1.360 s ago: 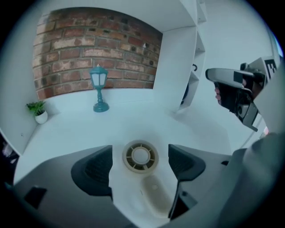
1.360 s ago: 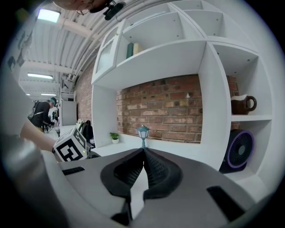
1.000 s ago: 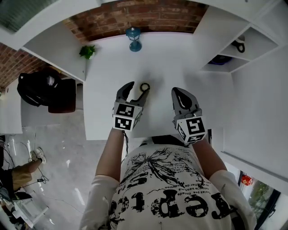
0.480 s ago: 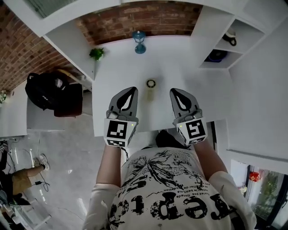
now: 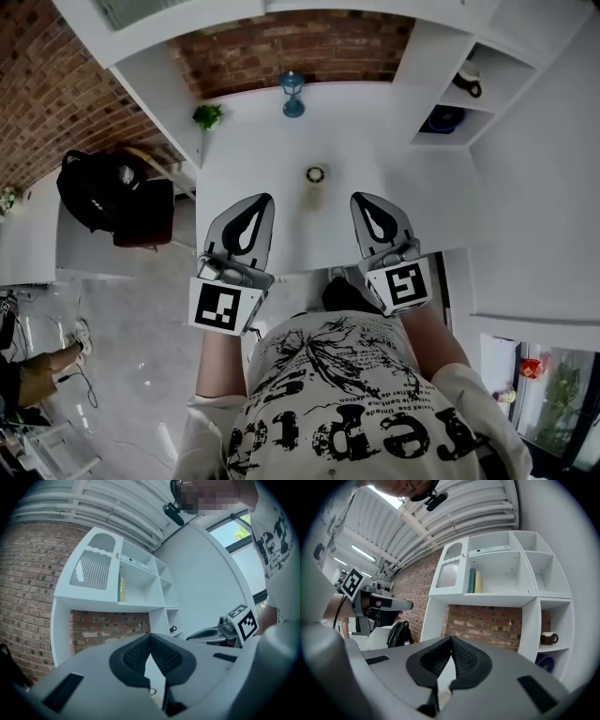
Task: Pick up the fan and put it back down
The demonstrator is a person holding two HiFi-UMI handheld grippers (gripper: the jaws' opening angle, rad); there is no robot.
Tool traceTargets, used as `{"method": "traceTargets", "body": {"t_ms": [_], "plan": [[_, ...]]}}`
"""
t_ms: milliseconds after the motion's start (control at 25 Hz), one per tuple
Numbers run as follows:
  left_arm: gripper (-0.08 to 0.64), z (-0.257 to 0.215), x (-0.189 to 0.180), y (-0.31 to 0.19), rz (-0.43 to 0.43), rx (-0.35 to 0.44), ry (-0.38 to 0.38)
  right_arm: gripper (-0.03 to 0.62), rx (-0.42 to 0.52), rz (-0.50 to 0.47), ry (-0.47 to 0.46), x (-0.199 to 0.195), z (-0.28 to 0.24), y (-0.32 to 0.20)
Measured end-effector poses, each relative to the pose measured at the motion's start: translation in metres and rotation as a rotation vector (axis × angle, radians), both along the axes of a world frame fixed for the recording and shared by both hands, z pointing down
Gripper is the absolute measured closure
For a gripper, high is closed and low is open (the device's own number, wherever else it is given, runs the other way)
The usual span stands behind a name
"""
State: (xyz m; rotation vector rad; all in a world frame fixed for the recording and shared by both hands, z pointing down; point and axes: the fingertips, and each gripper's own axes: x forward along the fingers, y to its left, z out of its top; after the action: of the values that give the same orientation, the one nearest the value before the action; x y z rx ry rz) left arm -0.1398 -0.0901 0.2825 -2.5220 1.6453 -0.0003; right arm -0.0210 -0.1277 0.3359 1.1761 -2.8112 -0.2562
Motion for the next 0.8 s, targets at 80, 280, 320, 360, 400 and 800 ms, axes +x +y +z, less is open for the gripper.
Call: {"method": "traceTargets", "body": {"t_ms": [80, 280, 320, 360, 400, 800], "plan": [[0.546, 0.001, -0.004, 0.006, -0.002, 0.002, -0.012, 0.578, 0.004, -0.001, 0.005, 0.0, -0.002, 0.005], [0.546, 0.013, -0.011, 0.008, -0.028, -0.037, 0.013, 0.578, -0.018, -0.009, 0.005, 0.003, 0.0, 0.014], [0.546, 0.013, -0.012, 0.009, -0.03, -0.037, 0.011, 0.58, -0.021, -0.012, 0.003, 0.003, -0.001, 0.014], [0.546, 0.014, -0.013, 0.008, -0.033, -0.036, 0.006, 0.58, -0.021, -0.019, 0.003, 0.003, -0.001, 0.015], [0.546, 0.015, -0.014, 0.008, -0.038, -0.037, -0.001, 0.58, -0.02, -0.026, 0.004, 0.002, -0.002, 0.015], [0.546, 0.025, -0.016, -0.002, -0.068, -0.061, 0.01, 0.58, -0.017, -0.006, 0.008, 0.008, 0.0, 0.001]]}}
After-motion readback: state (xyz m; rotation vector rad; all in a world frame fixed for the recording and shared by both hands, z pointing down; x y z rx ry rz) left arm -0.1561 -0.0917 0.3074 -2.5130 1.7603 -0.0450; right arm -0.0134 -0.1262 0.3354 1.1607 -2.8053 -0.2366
